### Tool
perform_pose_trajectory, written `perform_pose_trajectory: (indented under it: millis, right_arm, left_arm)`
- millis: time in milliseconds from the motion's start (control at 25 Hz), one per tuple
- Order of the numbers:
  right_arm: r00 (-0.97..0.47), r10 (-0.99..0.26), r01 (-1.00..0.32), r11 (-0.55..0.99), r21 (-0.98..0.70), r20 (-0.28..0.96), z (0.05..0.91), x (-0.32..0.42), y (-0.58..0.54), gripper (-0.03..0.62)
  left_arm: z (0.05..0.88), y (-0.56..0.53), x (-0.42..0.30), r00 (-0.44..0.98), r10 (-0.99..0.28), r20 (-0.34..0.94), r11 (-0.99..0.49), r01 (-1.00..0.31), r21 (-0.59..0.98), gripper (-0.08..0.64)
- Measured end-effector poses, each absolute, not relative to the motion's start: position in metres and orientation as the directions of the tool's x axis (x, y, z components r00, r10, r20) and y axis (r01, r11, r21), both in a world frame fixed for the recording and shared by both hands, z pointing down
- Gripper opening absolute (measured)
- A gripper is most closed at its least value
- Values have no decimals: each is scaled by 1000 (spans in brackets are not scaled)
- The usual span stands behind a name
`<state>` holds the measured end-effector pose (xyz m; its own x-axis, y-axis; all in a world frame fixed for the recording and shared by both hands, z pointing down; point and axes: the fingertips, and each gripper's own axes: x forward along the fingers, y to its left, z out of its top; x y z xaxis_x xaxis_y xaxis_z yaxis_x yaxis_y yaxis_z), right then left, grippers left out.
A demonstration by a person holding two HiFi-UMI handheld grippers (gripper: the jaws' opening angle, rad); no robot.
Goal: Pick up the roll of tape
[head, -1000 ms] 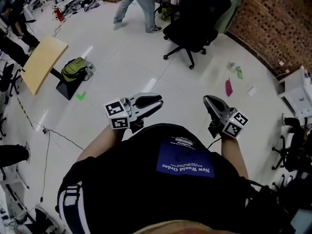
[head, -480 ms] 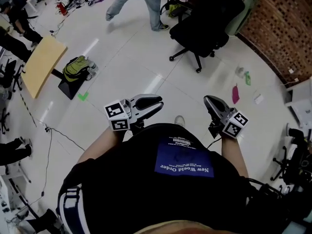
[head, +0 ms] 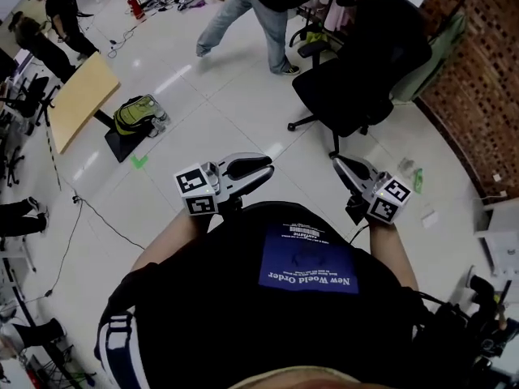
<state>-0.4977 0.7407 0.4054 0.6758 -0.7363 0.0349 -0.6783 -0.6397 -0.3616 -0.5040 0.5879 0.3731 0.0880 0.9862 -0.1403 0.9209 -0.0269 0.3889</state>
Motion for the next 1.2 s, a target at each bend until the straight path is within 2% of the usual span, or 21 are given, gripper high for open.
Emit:
perform_pose_trajectory:
  millis: [360, 600, 880, 1200]
  right_arm:
    - [633, -773, -702, -601, -383, 52, 419, -399, 755, -12]
    - [639, -766, -710, -621, -332, 67, 411, -304, 716, -12]
    - [641, -764, -714, -629, -308, 72, 394, -188, 656, -12]
    - [506, -855, -795, -514, -321, 116, 404, -69, 594, -12]
  left_arm:
    - [383, 600, -418, 153, 980, -127, -87, 904, 419, 83]
    - [382, 560, -319, 155, 969, -192, -61, 905, 421, 83]
    - [355, 497, -203, 132, 974, -185, -57, 931, 361, 83]
    - [357, 422, -103, 329, 925, -188, -235, 887, 398, 83]
